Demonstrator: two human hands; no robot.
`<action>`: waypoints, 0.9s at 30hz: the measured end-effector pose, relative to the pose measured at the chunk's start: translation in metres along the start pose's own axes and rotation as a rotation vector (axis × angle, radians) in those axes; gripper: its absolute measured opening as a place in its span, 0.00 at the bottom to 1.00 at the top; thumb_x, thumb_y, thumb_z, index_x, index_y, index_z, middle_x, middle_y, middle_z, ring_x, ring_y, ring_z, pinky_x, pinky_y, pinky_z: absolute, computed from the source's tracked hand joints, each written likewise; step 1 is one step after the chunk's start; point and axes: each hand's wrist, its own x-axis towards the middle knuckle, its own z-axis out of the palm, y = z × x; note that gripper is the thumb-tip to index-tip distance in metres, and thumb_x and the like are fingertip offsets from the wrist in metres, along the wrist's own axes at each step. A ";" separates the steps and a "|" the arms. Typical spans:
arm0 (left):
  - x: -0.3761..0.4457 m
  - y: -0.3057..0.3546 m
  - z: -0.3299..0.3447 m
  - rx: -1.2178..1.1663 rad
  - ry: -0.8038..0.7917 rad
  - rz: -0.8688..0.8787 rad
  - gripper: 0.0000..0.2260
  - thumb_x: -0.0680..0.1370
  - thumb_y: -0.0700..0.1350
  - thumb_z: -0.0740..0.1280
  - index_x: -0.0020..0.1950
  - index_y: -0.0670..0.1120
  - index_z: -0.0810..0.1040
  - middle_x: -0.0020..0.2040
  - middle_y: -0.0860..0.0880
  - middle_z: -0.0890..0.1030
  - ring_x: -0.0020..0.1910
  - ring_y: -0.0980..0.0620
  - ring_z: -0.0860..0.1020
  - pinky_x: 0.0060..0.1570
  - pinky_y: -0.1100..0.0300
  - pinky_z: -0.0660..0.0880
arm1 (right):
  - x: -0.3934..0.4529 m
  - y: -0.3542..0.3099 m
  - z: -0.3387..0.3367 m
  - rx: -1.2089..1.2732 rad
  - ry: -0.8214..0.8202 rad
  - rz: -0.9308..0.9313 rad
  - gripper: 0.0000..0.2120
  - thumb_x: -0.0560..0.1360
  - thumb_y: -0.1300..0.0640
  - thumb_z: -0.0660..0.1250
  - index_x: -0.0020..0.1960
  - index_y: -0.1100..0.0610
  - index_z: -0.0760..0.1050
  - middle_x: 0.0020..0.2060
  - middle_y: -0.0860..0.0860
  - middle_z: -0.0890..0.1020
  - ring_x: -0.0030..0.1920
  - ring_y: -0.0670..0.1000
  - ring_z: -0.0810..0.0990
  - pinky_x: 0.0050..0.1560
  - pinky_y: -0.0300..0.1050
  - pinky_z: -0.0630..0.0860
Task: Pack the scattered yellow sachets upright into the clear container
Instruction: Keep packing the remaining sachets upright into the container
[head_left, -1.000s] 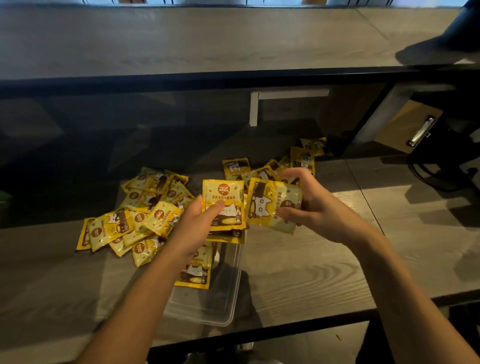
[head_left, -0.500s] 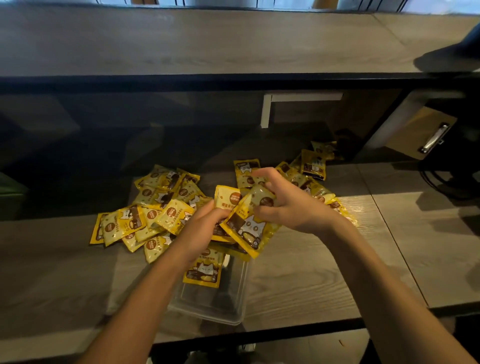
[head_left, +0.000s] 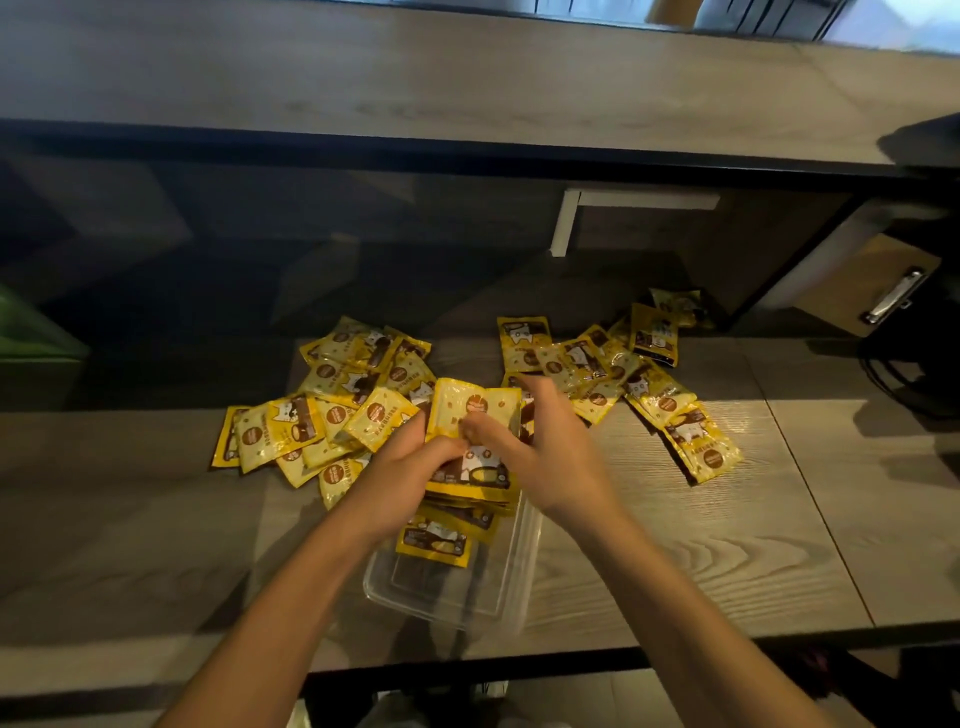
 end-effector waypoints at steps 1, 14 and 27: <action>-0.001 -0.001 -0.001 0.013 0.005 0.023 0.10 0.80 0.41 0.64 0.50 0.56 0.81 0.54 0.41 0.83 0.46 0.52 0.82 0.45 0.61 0.78 | -0.006 0.000 0.007 0.037 0.010 0.028 0.30 0.72 0.30 0.62 0.64 0.49 0.68 0.57 0.46 0.76 0.56 0.49 0.76 0.54 0.52 0.77; -0.017 -0.023 -0.040 0.342 -0.174 0.144 0.17 0.80 0.42 0.67 0.66 0.58 0.71 0.57 0.59 0.82 0.57 0.60 0.80 0.60 0.49 0.77 | -0.037 0.015 0.035 0.521 -0.080 -0.054 0.19 0.73 0.51 0.73 0.62 0.49 0.74 0.53 0.44 0.81 0.54 0.44 0.81 0.54 0.51 0.81; -0.031 -0.056 -0.030 0.553 -0.070 0.169 0.17 0.75 0.47 0.73 0.62 0.57 0.75 0.55 0.58 0.81 0.60 0.49 0.76 0.57 0.45 0.75 | -0.060 0.042 0.054 0.213 -0.032 -0.288 0.11 0.75 0.57 0.71 0.55 0.51 0.72 0.47 0.38 0.78 0.47 0.37 0.78 0.43 0.33 0.76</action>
